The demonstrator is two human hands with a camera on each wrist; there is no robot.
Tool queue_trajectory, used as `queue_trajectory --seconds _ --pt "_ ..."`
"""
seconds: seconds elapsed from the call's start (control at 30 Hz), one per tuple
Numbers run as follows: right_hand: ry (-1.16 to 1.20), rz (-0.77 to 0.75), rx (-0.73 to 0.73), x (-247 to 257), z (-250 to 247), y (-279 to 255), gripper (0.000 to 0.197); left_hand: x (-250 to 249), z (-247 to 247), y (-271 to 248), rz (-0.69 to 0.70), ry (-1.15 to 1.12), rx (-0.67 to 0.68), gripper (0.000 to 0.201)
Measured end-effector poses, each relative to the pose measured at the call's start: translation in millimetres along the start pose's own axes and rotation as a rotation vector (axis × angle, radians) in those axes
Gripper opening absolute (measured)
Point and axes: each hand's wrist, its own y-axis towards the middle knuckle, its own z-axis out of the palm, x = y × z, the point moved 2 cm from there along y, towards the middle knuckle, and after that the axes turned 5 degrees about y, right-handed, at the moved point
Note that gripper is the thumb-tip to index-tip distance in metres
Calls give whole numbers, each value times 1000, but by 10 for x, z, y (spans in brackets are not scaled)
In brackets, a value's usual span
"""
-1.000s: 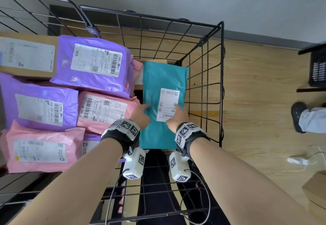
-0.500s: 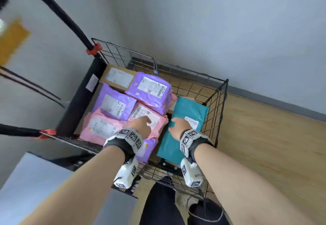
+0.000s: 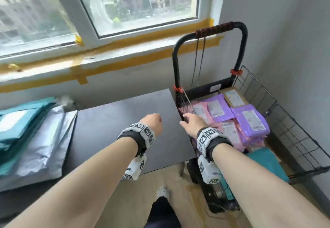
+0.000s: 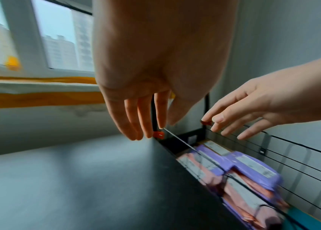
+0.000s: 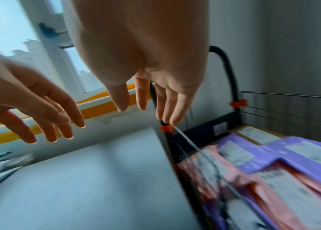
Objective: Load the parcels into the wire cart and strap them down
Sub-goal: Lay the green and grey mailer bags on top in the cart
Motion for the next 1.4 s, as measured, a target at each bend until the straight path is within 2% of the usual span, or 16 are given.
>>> queue_trajectory --seconds 0.23,0.43,0.63,0.8,0.97,1.1,1.27,1.4 --pt "-158 -268 129 1487 885 -157 44 1628 -563 -767 -263 -108 -206 32" --pt "-215 -403 214 2656 1875 -160 45 3122 -867 -1216 -448 -179 -321 33" --pt "-206 -430 271 3654 2820 -103 45 4522 -1115 -1398 -526 -218 -330 34" --pt "-166 -389 298 4163 3384 45 46 5413 -1226 -1306 -581 -233 -302 35" --pt "-32 -260 348 4364 3757 267 51 5872 -1219 -1023 -664 -253 -239 41" --pt "51 -174 359 4433 3936 495 59 6026 -1191 -792 -683 -279 -191 36" --pt "241 -91 457 4497 4088 756 47 6210 -1150 -574 -759 -354 -193 35" --pt "444 -2 505 4528 4159 840 53 6291 -1157 -487 -752 -409 -201 33"
